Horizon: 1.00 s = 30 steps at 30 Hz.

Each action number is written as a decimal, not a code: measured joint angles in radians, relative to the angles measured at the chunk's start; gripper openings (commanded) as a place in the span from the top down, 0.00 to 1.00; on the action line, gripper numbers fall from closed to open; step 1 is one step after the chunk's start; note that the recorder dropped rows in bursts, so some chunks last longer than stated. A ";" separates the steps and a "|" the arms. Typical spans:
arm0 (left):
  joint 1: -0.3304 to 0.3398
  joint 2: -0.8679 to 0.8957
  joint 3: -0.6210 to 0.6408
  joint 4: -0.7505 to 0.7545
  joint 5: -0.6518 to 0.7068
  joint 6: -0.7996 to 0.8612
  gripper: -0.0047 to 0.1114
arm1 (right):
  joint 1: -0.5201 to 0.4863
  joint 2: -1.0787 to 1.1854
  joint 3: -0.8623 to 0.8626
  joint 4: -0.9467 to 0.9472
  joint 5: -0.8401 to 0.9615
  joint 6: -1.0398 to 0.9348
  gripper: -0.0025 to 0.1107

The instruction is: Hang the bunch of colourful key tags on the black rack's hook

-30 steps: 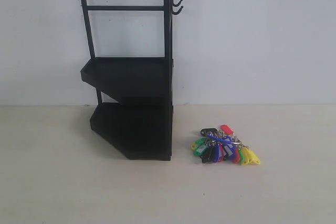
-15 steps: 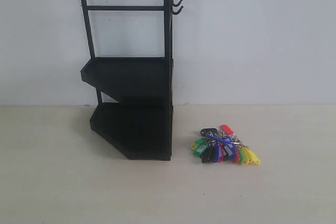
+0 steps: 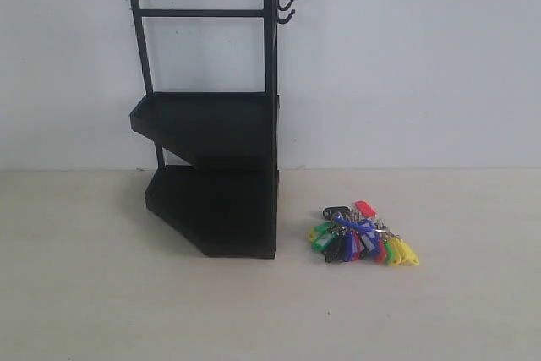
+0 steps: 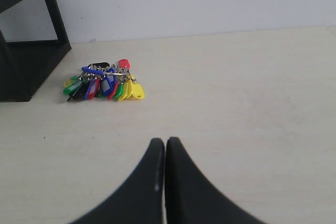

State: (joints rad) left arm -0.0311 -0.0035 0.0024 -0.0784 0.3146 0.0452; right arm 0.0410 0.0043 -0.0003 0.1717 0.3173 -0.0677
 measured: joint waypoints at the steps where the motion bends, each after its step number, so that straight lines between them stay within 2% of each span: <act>1: 0.000 0.000 0.000 0.000 0.000 0.000 0.92 | 0.000 0.000 0.000 0.000 0.000 0.000 0.98; 20: 0.000 0.000 0.000 0.000 0.000 0.000 0.92 | 0.000 0.000 0.000 0.000 -0.017 0.000 0.98; 30: 0.000 0.000 0.000 0.000 0.000 0.000 0.92 | 0.000 0.000 0.000 0.000 -0.252 0.000 0.98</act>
State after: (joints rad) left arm -0.0311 -0.0035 0.0024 -0.0784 0.3146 0.0452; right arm 0.0410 0.0043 -0.0003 0.1717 0.0651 -0.0677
